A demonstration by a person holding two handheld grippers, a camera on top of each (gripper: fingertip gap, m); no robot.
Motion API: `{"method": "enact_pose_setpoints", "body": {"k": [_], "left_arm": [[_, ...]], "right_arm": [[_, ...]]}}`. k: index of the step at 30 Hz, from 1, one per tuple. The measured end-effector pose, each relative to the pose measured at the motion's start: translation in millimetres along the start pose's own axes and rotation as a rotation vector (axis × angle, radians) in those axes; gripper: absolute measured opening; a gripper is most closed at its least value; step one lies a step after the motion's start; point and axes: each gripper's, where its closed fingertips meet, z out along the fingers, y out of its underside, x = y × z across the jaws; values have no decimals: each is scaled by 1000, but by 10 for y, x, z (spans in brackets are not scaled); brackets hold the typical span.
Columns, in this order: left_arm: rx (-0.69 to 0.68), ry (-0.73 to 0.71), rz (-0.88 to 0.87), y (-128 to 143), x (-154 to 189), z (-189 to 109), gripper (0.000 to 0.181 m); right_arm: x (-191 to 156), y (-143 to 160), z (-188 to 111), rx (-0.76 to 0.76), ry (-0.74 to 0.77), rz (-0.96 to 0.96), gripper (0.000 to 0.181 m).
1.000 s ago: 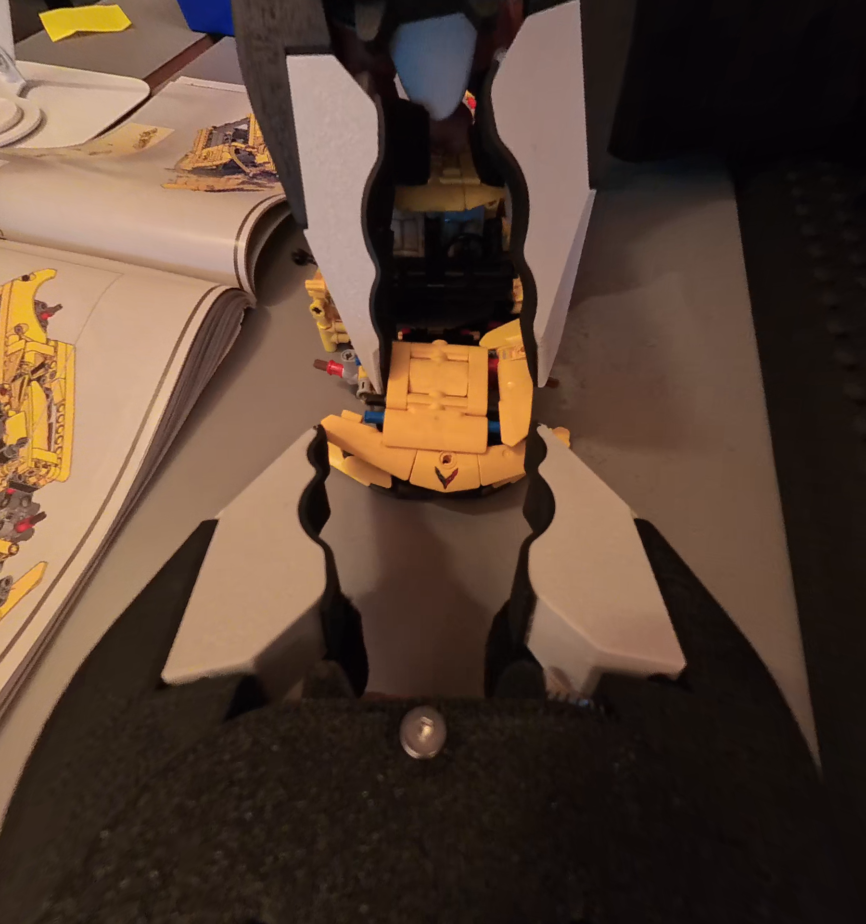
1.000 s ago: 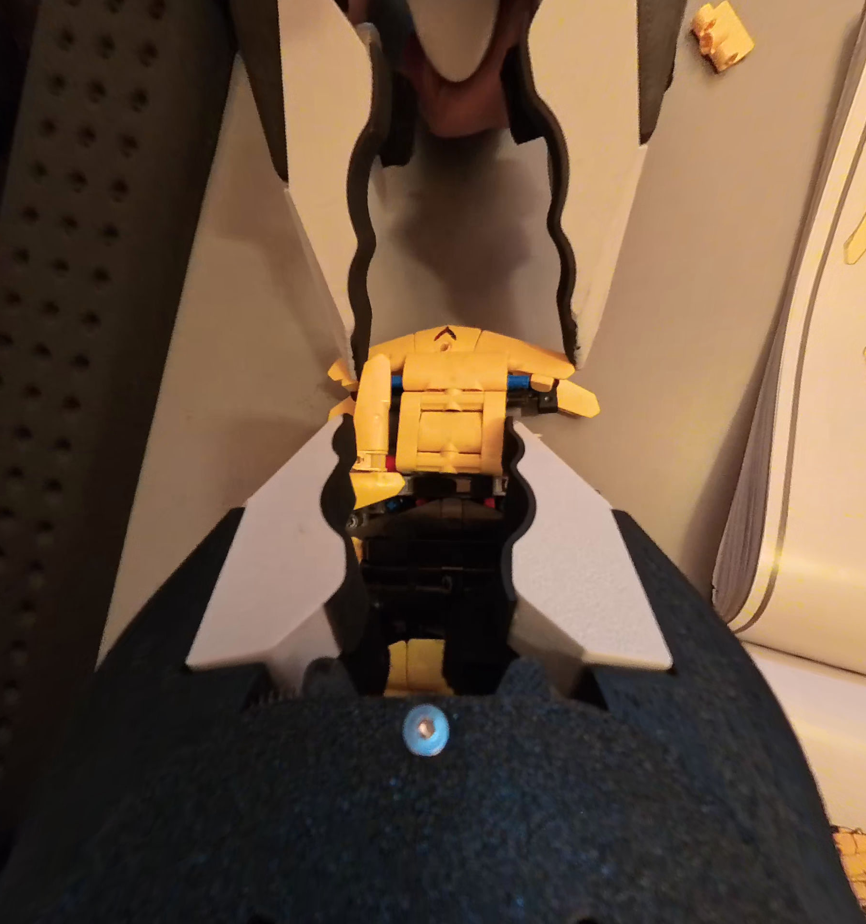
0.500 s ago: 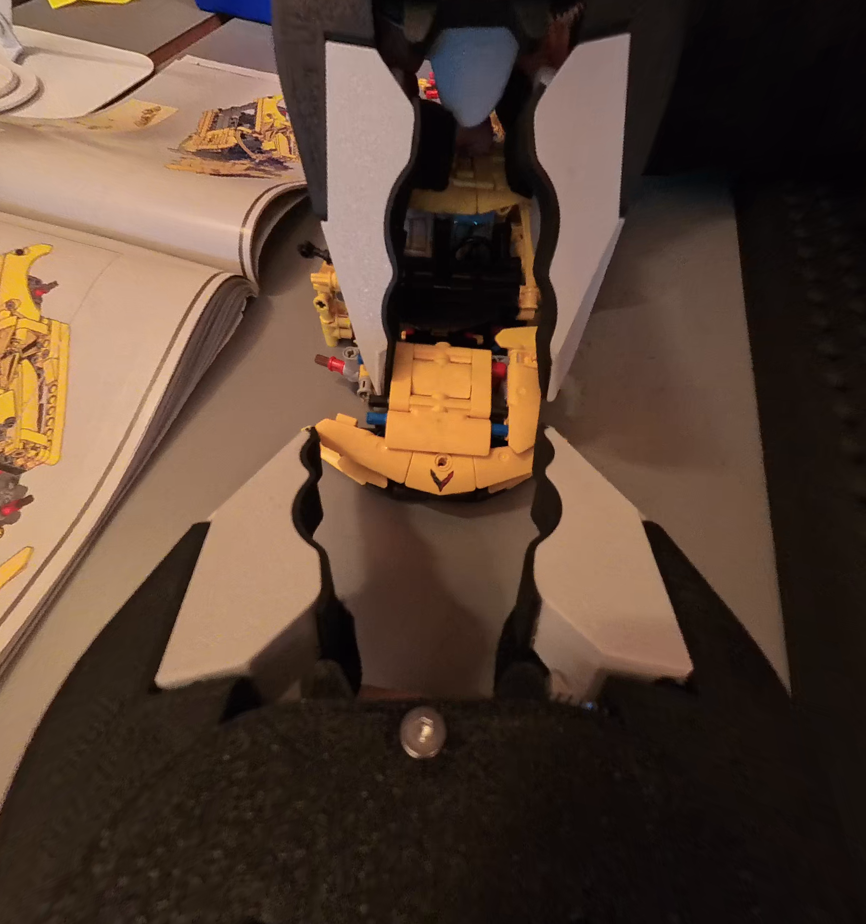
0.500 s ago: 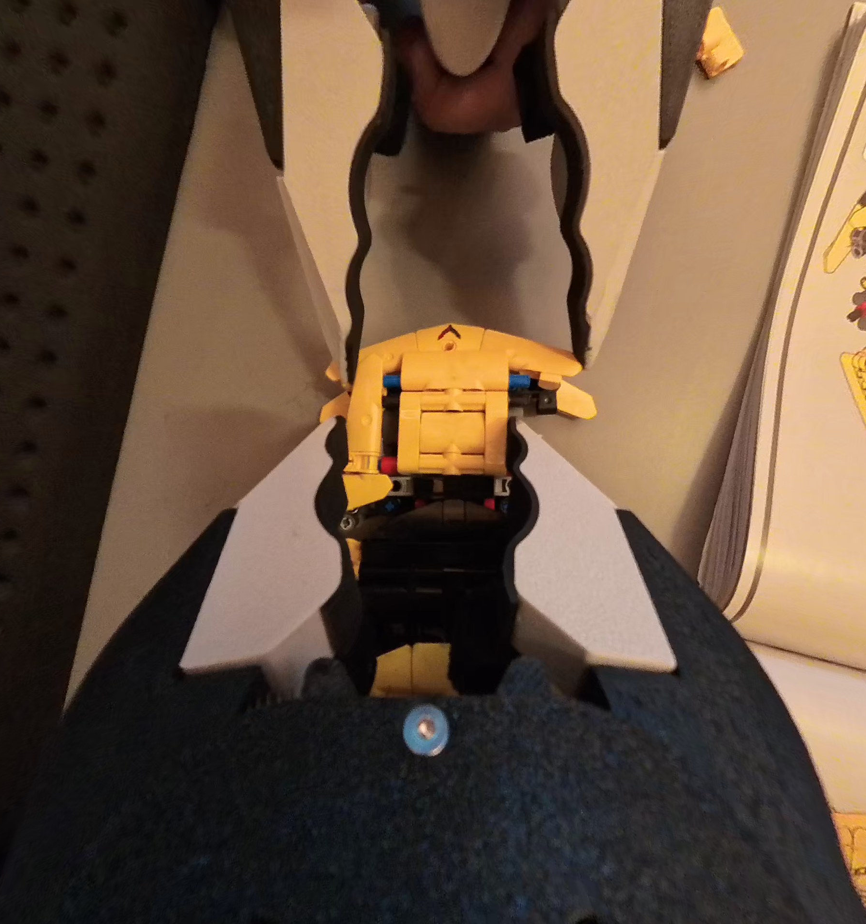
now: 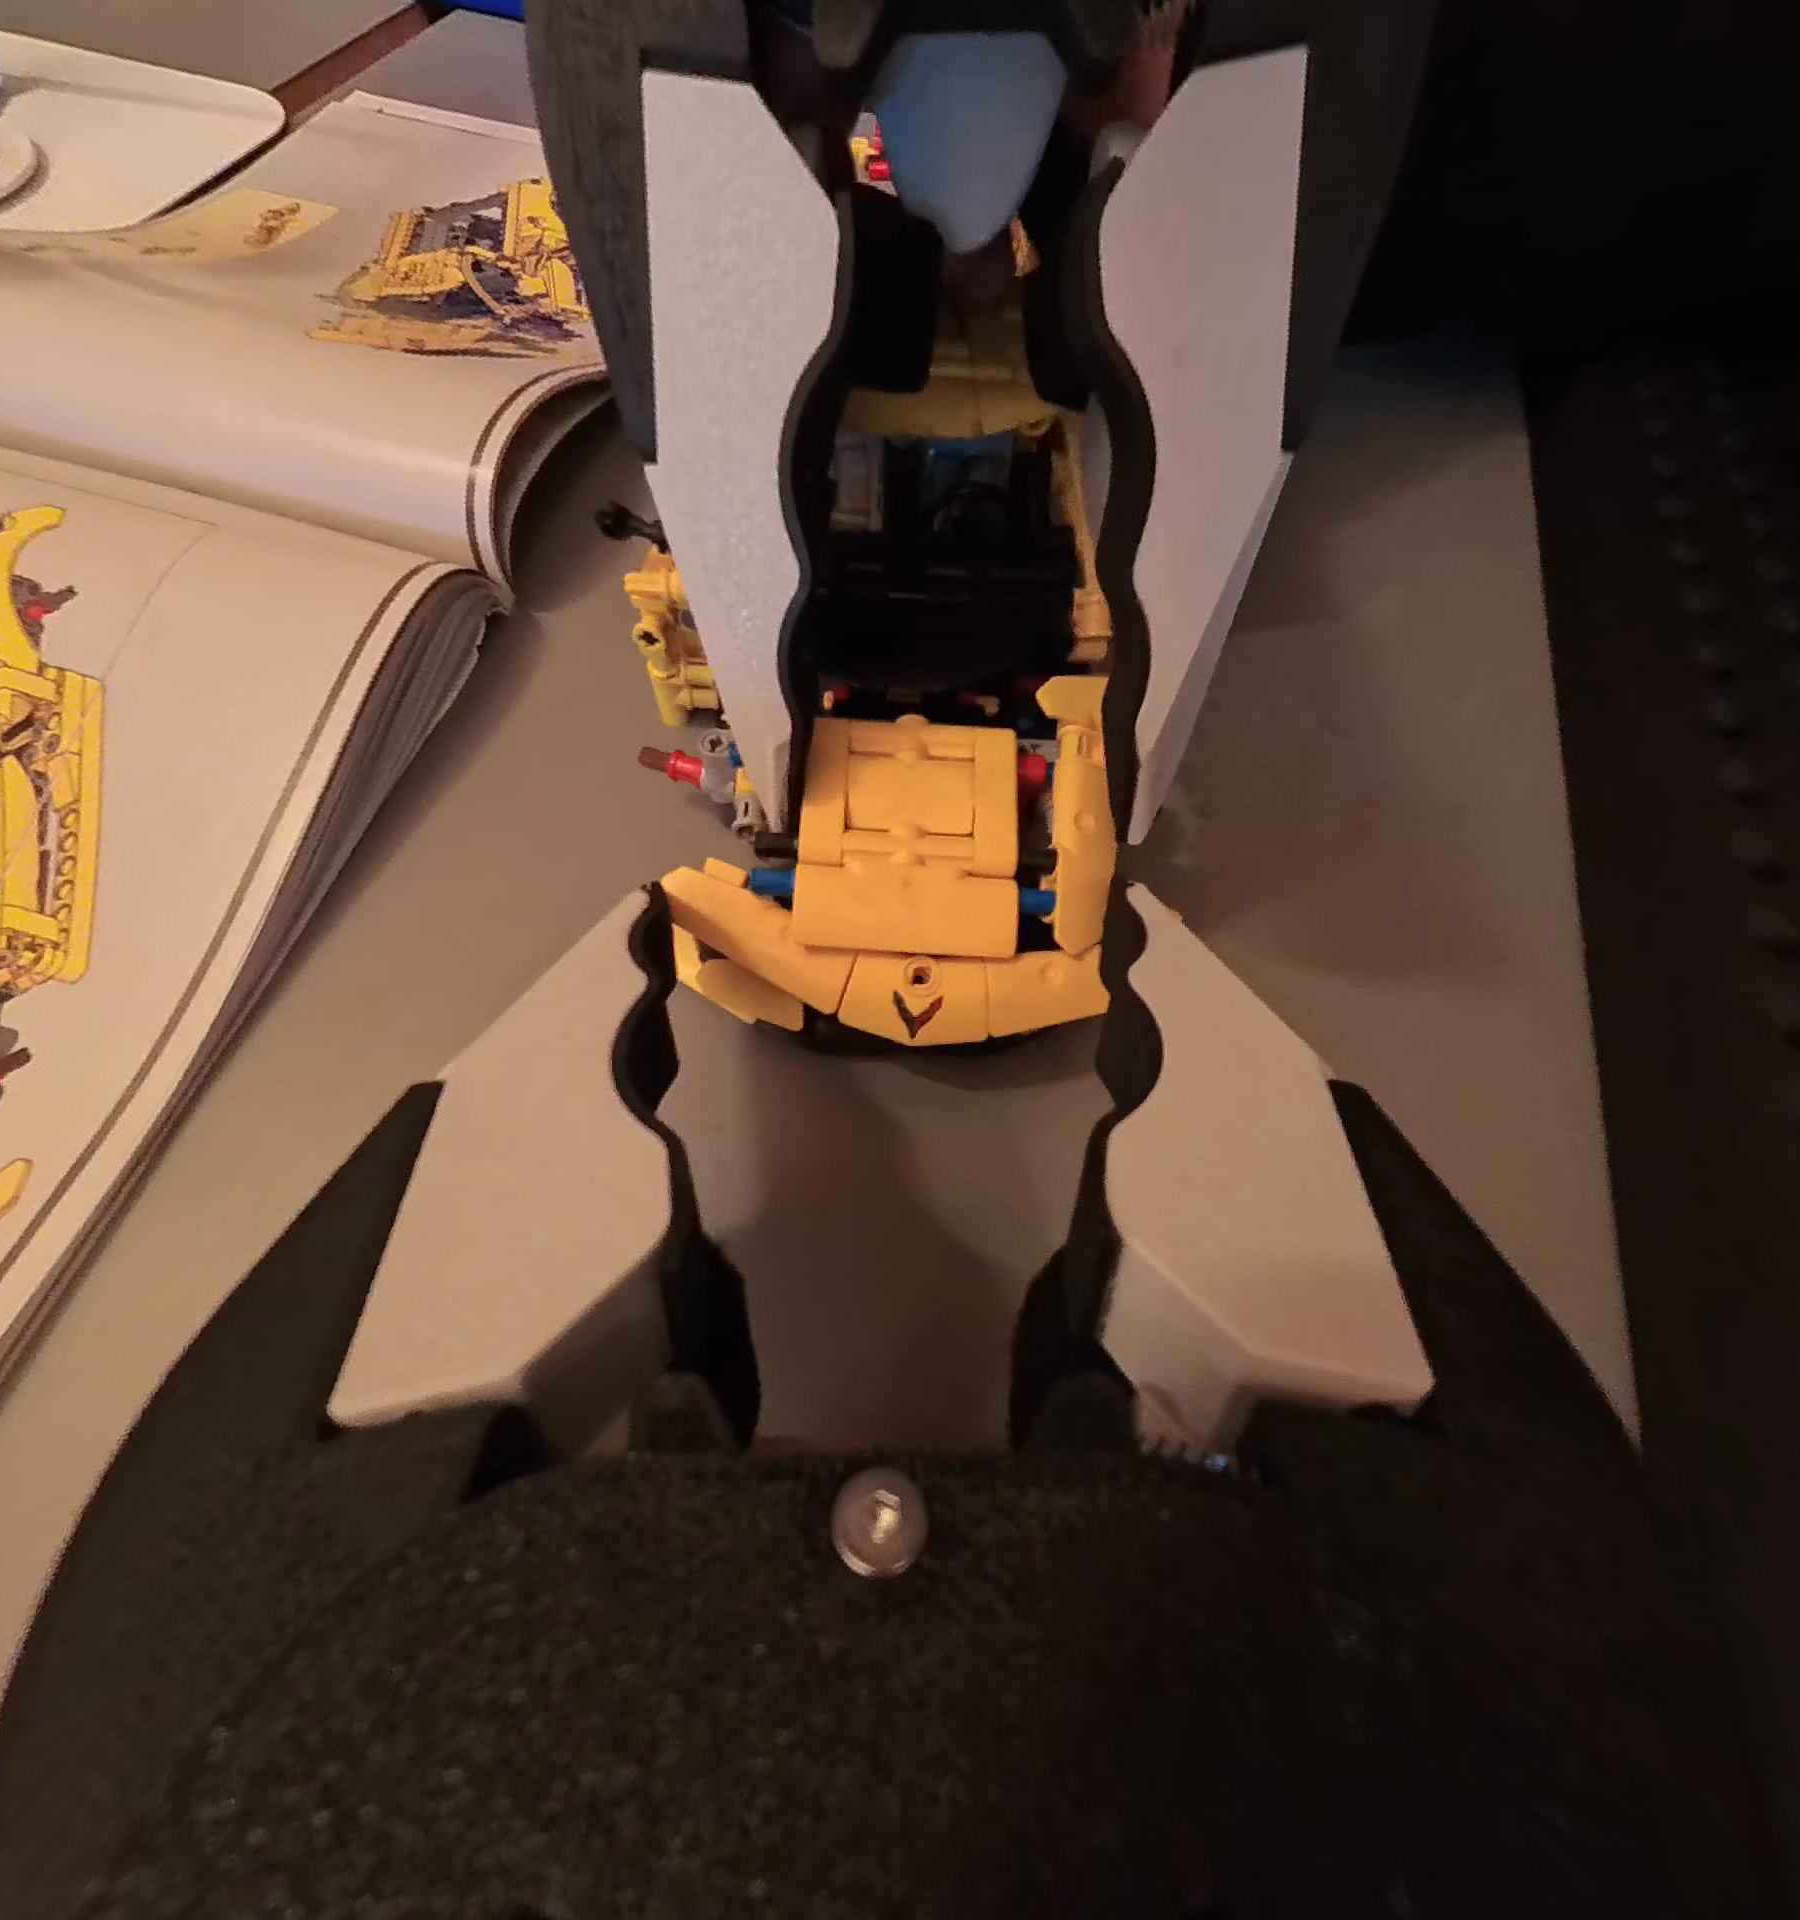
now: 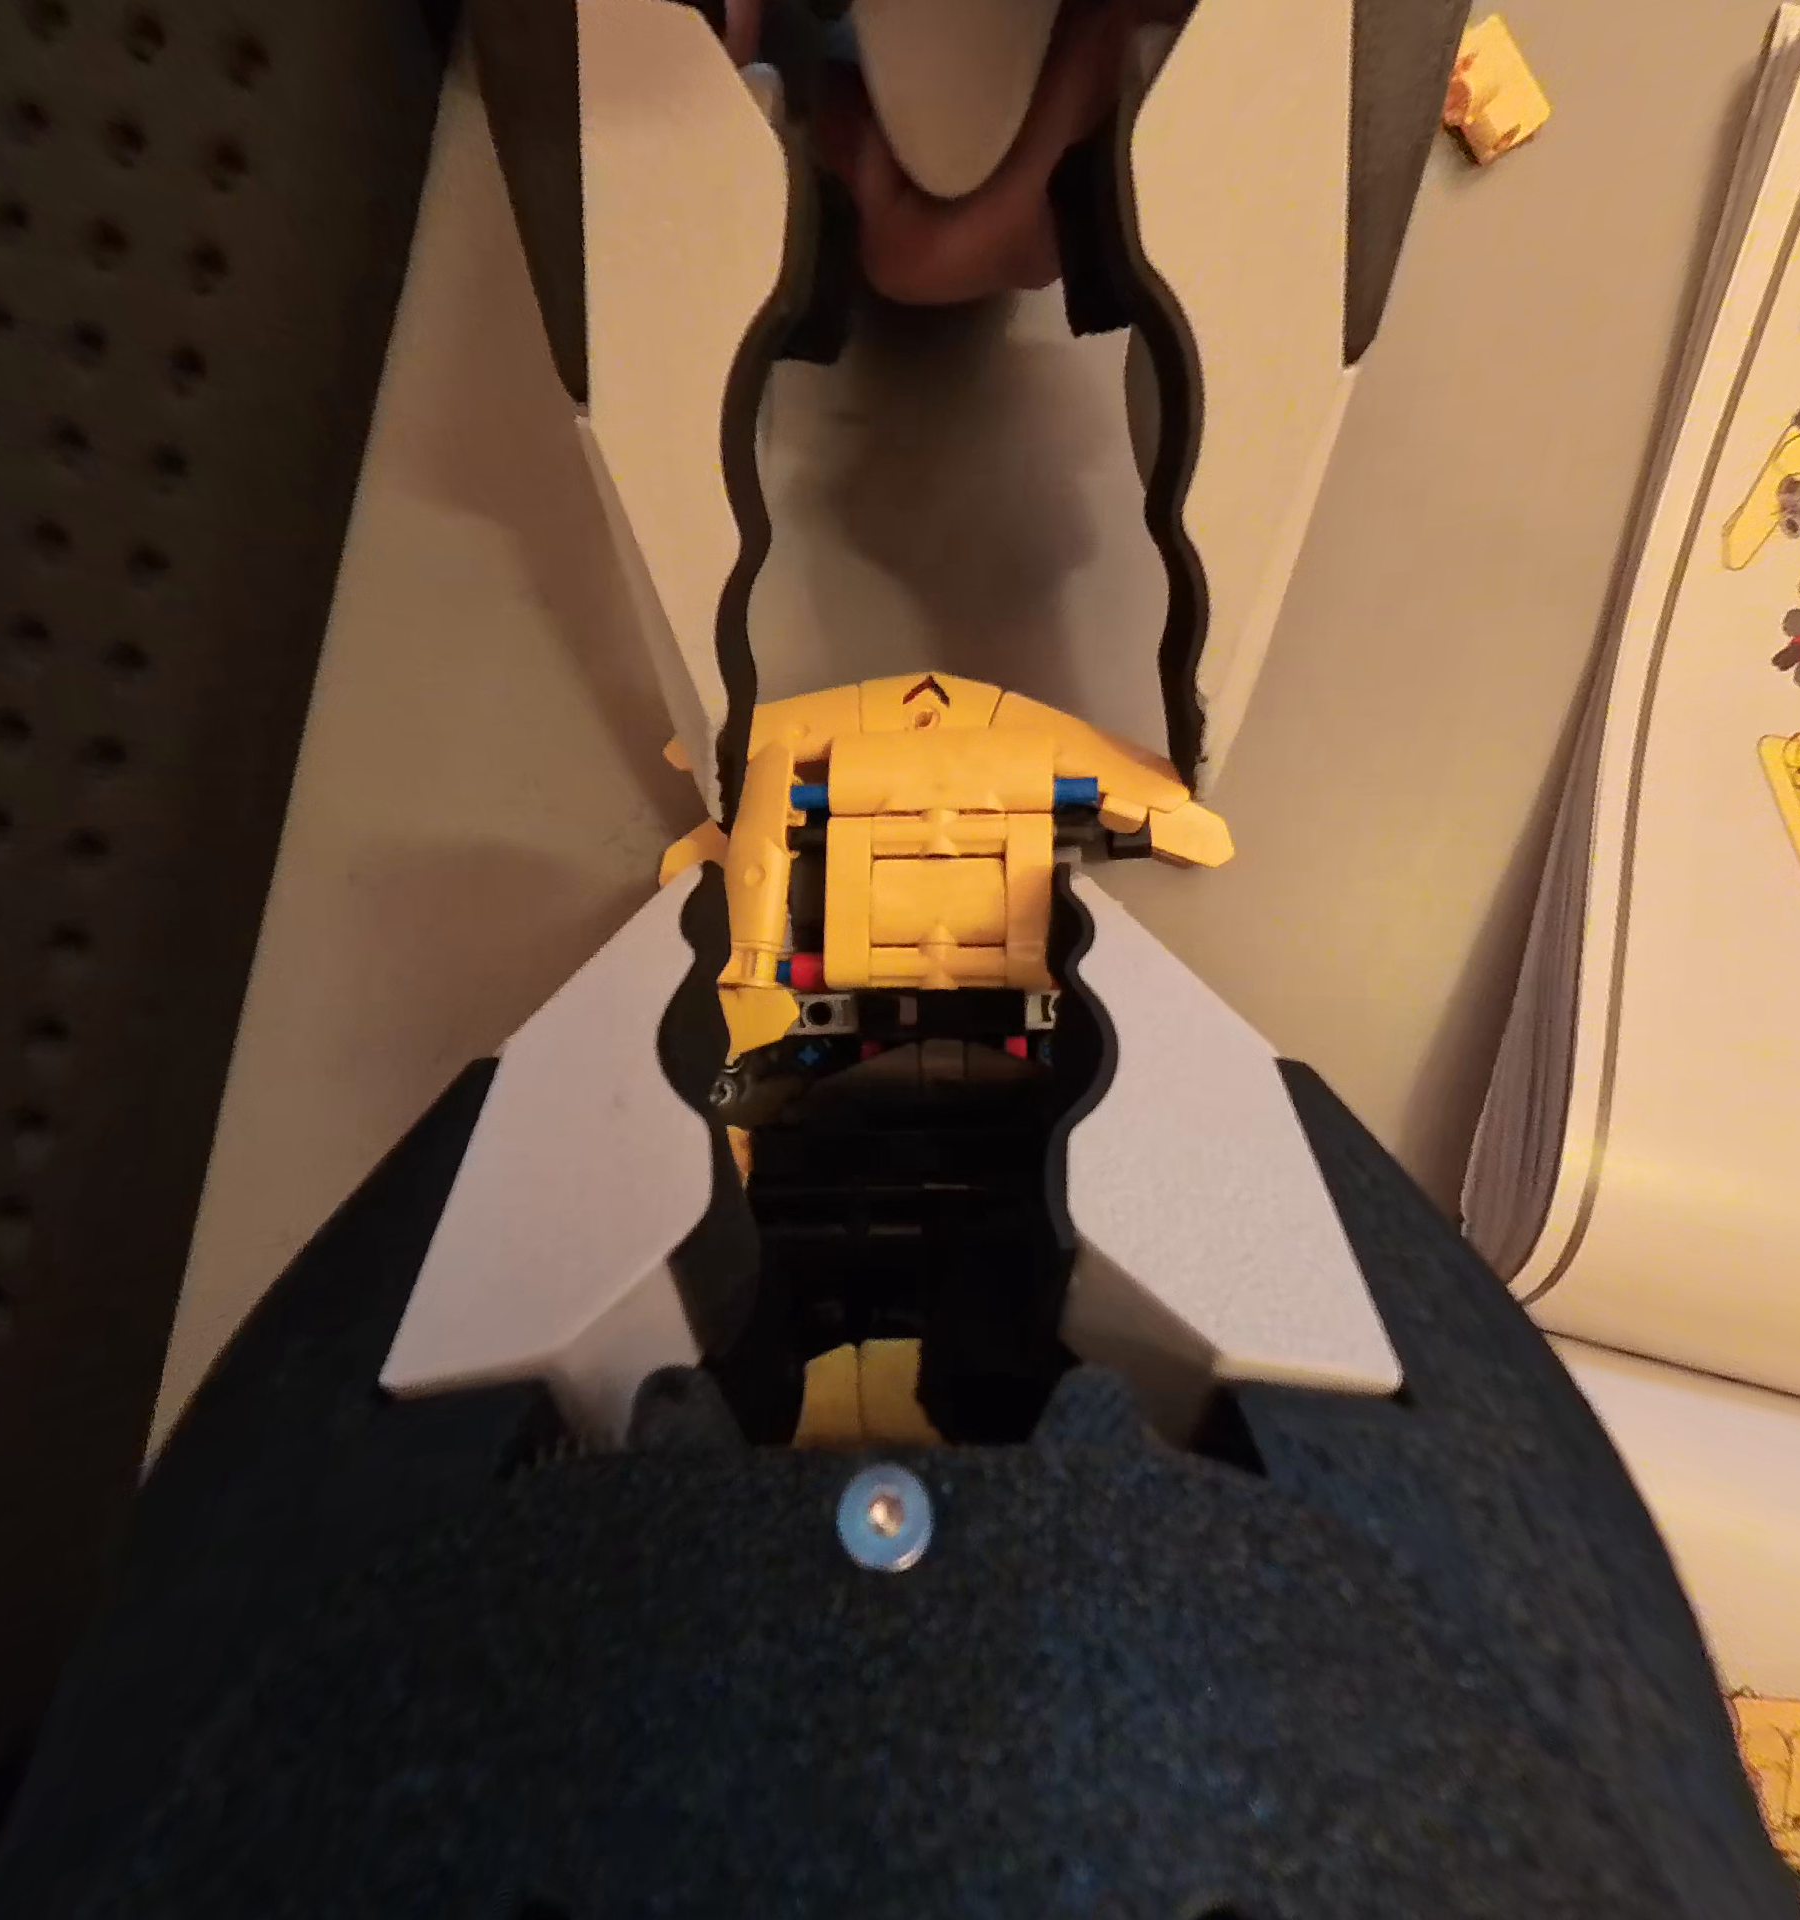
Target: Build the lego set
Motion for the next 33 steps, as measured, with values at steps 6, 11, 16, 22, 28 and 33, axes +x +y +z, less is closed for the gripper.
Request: {"method": "enact_pose_setpoints", "body": {"k": [6,11,16,22,28,33], "left_arm": [[-16,15,34,15,72,31,81],[0,28,-5,-4,52,8,81],[7,39,-43,-12,35,-4,83],[10,31,-61,-15,9,-6,84],[11,34,-77,-18,9,-4,84],[12,33,-83,-20,10,-4,85]], "right_arm": [[7,-10,-13,15,15,-26,41],[18,-43,-59,47,55,-65,48],[69,-23,-149,39,213,-108,66],[-77,-26,-168,47,232,-76,91],[-27,-41,-111,69,294,-91,68],[-32,-44,-121,72,241,-83,63]]}}
